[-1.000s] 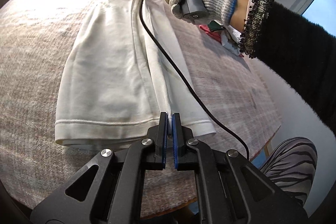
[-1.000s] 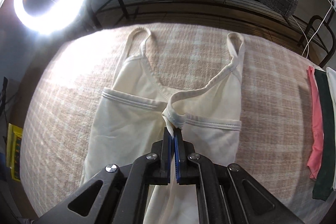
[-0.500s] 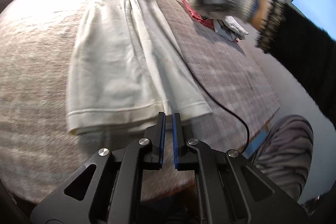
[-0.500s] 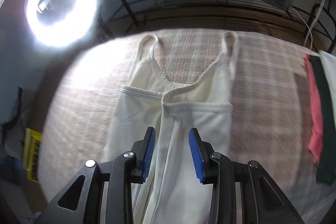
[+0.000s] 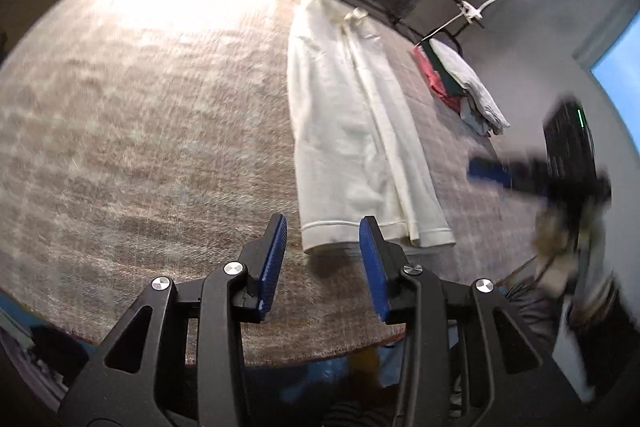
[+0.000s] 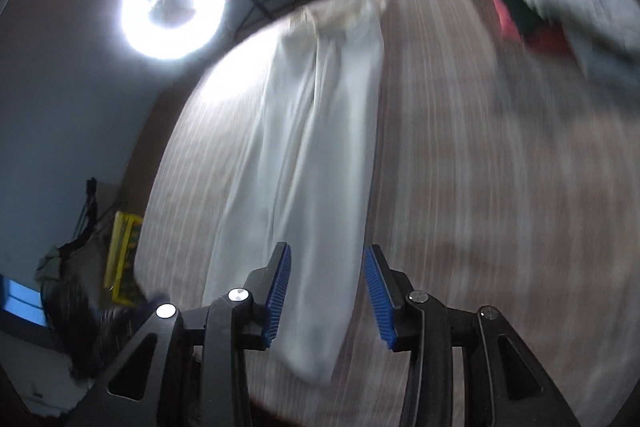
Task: Fold small clothes
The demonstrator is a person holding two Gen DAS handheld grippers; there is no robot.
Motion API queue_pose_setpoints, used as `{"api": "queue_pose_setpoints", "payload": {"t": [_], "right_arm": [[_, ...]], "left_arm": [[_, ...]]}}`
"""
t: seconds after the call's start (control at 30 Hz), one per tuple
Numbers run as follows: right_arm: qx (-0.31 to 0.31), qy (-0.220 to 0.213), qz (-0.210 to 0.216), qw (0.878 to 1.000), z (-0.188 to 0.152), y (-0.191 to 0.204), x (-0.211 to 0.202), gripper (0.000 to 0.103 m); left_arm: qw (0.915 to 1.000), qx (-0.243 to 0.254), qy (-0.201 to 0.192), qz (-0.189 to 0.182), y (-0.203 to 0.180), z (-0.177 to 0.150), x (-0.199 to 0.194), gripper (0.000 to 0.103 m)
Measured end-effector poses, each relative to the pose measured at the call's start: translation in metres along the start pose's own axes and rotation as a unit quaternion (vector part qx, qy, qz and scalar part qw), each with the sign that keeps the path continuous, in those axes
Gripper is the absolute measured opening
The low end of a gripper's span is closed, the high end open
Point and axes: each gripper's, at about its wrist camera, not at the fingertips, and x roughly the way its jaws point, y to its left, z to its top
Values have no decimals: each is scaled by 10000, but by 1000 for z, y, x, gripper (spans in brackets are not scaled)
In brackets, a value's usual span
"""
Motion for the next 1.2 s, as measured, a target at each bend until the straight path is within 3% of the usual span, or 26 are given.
{"api": "queue_pose_setpoints", "payload": {"t": [0.03,0.1,0.27,0.33,0.37,0.4,0.47,0.63,0.7,0.83,1.03,1.1,1.13,1.17,1.2], "right_arm": [[30,89,26,10000,-12,-1,4,52],[100,257,79,9996,-34,-5,16,51],[212,513,322,9979,-56,-5,41,37],[188,479,334,9981,-58,-4,46,32],[169,447,378,9981,-57,-2,46,28],[166,462,430,9979,-61,-1,46,17],[189,497,492,9974,-62,-1,50,6],[206,194,565,9980,-73,4,28,2],[204,71,505,9985,-77,3,22,2],[304,366,285,9985,-86,-4,44,2],[359,327,509,9975,-84,-11,37,2],[292,346,553,9974,-80,-13,33,14],[219,322,469,9981,-79,-13,30,34],[131,238,418,9988,-79,-12,26,42],[116,177,414,9989,-78,-14,21,43]], "left_arm": [[9999,-96,71,-37,4,4,5,38],[9991,-291,291,-75,12,9,18,38],[9957,-657,605,-258,20,14,42,38],[9945,-710,696,-324,22,14,49,26],[9946,-642,753,-317,20,14,53,3],[9951,-552,768,-288,16,14,54,1],[9969,-366,675,-169,11,14,53,1],[9990,-313,301,-54,13,14,27,0],[9990,-243,386,29,14,11,30,0],[9977,-258,592,203,16,1,46,0],[9981,-257,521,188,16,2,41,0],[9978,-360,535,126,18,4,41,1],[9972,-419,606,84,20,5,44,4],[9966,-447,685,61,21,6,46,16],[9962,-480,733,-17,21,6,49,19]]}}
